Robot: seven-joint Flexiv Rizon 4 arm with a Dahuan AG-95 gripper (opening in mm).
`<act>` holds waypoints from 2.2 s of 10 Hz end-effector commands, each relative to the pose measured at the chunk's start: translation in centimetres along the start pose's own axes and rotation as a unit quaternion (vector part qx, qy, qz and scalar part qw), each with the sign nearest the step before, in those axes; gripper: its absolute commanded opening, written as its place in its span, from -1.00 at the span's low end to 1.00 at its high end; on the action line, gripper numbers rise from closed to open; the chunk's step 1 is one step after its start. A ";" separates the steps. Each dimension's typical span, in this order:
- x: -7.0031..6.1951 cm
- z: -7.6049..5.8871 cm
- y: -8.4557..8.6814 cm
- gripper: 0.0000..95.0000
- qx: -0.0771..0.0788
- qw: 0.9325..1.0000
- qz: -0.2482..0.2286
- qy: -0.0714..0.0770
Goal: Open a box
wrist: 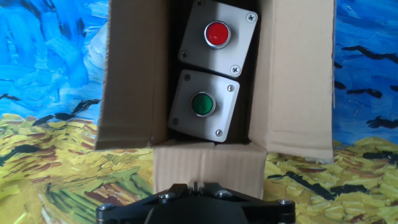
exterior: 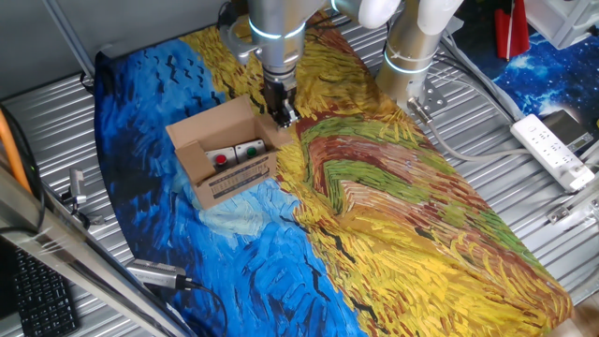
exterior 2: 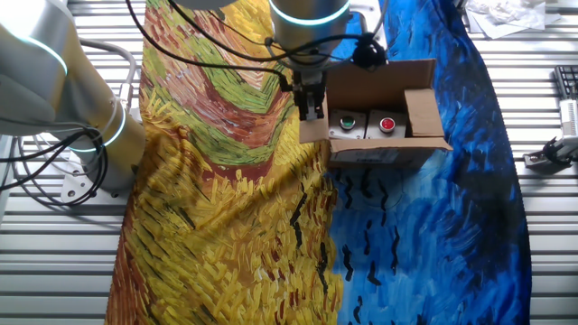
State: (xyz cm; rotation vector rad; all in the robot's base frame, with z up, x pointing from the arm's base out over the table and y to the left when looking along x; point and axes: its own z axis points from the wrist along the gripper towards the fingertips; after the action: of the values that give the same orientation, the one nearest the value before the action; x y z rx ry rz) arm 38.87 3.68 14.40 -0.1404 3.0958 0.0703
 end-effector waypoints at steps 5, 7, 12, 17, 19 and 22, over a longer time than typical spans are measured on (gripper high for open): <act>-0.2 -1.5 0.2 -1.00 0.000 1.000 -0.003 -0.003; -1.2 -2.4 0.1 -1.00 -0.001 1.000 -0.005 0.002; -5.4 -3.2 -0.1 -1.00 -0.006 1.000 -0.007 0.005; -9.9 -2.0 -1.6 -1.00 -0.012 1.000 -0.012 0.007; -10.8 -1.4 -1.8 -1.00 -0.008 1.000 -0.005 0.004; -10.9 -1.1 -2.0 -1.00 0.000 1.000 0.001 0.001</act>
State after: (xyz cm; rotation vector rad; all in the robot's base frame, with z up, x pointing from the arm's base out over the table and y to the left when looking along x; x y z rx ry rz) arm 49.88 2.54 15.87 -0.1340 3.0976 0.0627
